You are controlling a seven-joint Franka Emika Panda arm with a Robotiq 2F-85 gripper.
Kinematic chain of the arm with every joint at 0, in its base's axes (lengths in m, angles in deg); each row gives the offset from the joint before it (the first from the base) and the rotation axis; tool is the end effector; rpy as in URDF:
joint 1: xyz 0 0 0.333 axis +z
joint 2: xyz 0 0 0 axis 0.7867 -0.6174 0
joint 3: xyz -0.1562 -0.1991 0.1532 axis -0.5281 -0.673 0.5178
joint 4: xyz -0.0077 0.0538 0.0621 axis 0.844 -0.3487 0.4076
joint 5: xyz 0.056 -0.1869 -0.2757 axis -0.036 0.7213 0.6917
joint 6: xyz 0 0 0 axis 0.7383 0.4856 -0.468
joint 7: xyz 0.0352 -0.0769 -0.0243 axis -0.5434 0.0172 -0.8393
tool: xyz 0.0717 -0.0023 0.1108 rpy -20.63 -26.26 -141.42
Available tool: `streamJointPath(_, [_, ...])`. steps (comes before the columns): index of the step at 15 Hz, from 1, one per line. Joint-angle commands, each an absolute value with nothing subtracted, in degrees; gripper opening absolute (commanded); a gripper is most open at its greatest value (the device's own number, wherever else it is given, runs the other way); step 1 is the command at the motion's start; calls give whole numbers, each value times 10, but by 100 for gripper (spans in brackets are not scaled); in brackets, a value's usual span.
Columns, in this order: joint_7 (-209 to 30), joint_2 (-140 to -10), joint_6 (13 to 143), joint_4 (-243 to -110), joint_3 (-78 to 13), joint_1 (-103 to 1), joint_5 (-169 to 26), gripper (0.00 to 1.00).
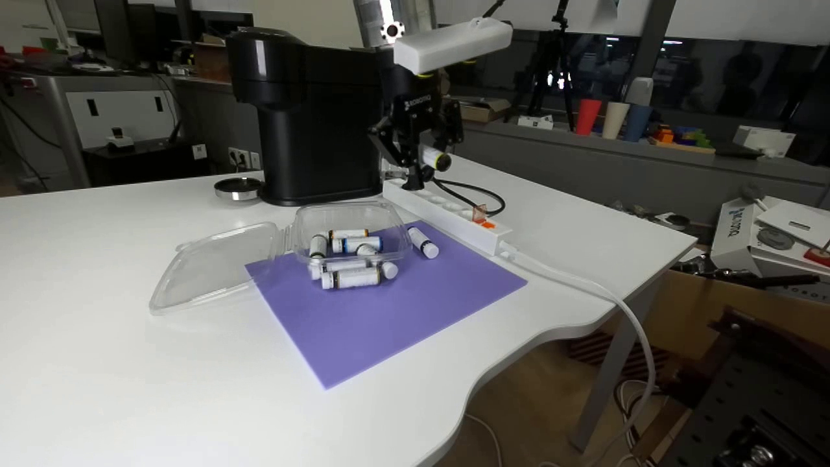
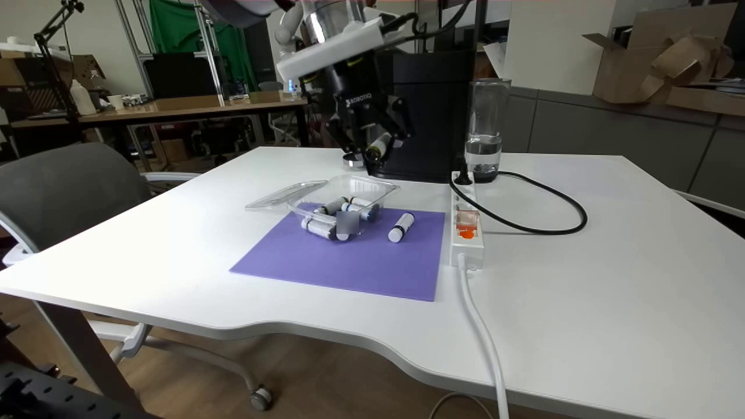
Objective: Remove two bottles from the clear bowl and place them on the purple placemat
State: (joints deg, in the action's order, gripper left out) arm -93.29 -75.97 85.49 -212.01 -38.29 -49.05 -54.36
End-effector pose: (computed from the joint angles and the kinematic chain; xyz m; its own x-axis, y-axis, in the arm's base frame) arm 0.4974 -0.0665 0.2348 0.9982 0.0212 -0.0568 0.0352 -0.9658 0.2569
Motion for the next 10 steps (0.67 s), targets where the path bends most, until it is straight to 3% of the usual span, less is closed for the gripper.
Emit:
streamJointPath(1, [-960,-742,868,-2151,-397,-514,-535,8])
streamJointPath(10, [-941,-813,892,-2140,-404,-545,-549,8])
